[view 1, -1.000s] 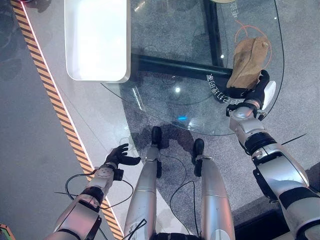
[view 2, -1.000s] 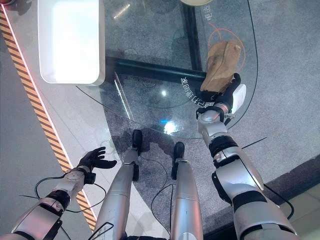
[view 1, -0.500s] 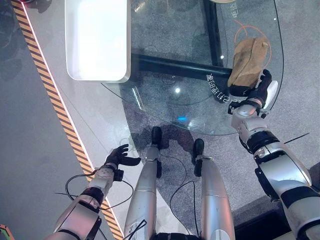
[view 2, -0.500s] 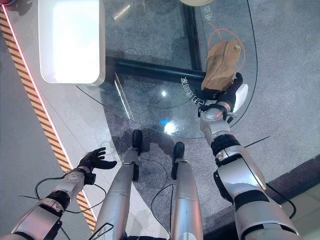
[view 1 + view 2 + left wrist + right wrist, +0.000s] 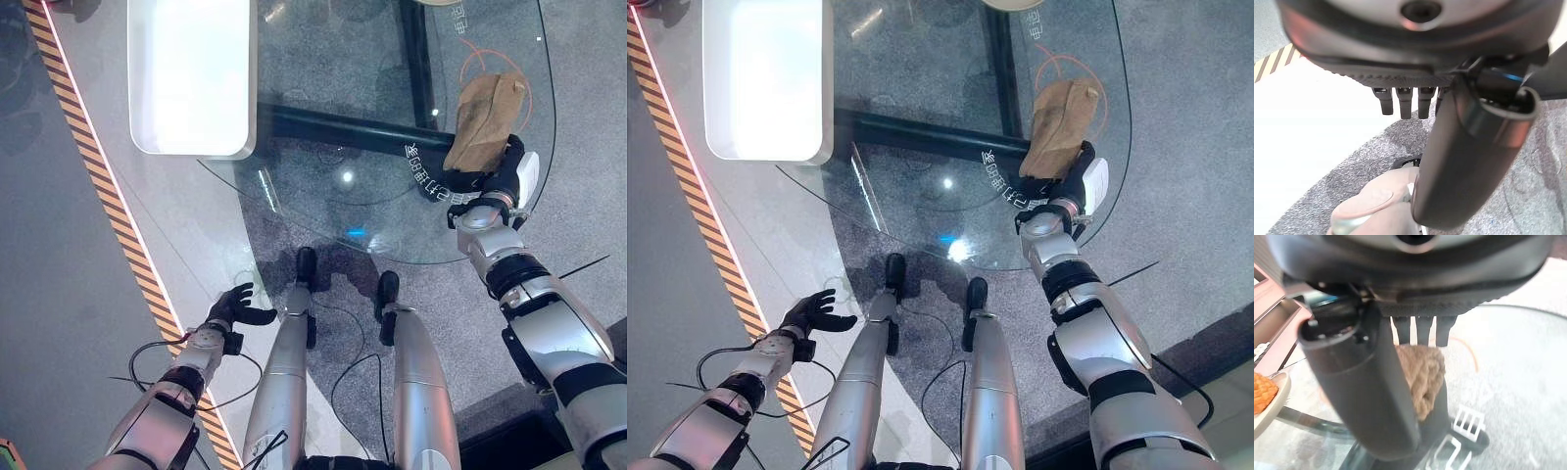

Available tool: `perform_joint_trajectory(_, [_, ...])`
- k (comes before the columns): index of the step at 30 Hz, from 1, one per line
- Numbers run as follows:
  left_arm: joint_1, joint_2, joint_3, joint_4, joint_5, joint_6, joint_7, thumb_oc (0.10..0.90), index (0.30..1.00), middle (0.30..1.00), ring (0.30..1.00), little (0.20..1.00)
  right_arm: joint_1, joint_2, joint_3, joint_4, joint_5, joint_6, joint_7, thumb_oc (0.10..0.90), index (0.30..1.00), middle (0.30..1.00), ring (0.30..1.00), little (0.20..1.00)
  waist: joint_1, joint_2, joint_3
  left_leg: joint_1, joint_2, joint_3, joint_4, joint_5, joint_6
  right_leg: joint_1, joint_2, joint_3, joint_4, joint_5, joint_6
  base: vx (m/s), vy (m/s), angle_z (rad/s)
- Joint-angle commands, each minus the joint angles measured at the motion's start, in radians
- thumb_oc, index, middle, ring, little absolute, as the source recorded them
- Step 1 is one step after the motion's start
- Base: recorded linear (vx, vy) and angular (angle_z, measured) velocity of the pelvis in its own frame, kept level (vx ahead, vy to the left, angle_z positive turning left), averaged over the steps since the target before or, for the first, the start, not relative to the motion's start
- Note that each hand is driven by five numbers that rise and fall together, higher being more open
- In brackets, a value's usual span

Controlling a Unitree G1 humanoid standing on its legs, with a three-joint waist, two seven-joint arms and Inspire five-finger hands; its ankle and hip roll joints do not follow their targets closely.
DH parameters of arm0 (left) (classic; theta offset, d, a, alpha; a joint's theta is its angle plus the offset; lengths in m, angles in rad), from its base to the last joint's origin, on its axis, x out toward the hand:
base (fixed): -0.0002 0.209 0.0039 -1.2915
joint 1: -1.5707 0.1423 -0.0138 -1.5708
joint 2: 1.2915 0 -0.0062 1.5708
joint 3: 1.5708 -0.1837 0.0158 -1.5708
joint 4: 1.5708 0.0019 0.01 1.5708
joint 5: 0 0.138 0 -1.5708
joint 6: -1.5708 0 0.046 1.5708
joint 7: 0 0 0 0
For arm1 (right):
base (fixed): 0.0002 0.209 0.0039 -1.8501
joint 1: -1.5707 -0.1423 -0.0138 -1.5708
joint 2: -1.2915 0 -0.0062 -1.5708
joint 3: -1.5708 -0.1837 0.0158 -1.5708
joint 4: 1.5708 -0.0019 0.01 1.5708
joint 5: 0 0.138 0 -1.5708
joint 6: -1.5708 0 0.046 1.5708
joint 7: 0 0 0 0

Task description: Wipe the table with a cloth and put it in the basket.

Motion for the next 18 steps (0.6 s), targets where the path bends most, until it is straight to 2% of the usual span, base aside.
perform_joint_trajectory(1, [0.023,-0.007,-0.001,0.005,0.02,0.002,0.008,0.8,0.9,0.9,0.9,0.9,-0.085,0.021,0.061,-0.006,0.015,-0.024,0.123,0.1,0.3,0.3,0.3,0.2,0.03,0.044,-0.018,-0.003,-0.094,0.066,0.167,-0.172,0.083,0.025,0.026,-0.055,-0.194,0.137,0.017,0.0,0.0,0.0])
perform_joint_trajectory(18, [0.025,-0.011,-0.012,0.001,0.012,0.002,0.006,0.8,0.9,0.9,0.9,0.9,-0.084,0.025,0.064,0.001,-0.015,-0.056,0.119,0.1,0.3,0.3,0.3,0.2,0.031,0.047,-0.018,-0.004,-0.097,0.068,0.157,-0.164,0.085,0.024,0.025,-0.056,-0.209,0.151,0.023,0.0,0.0,0.0])
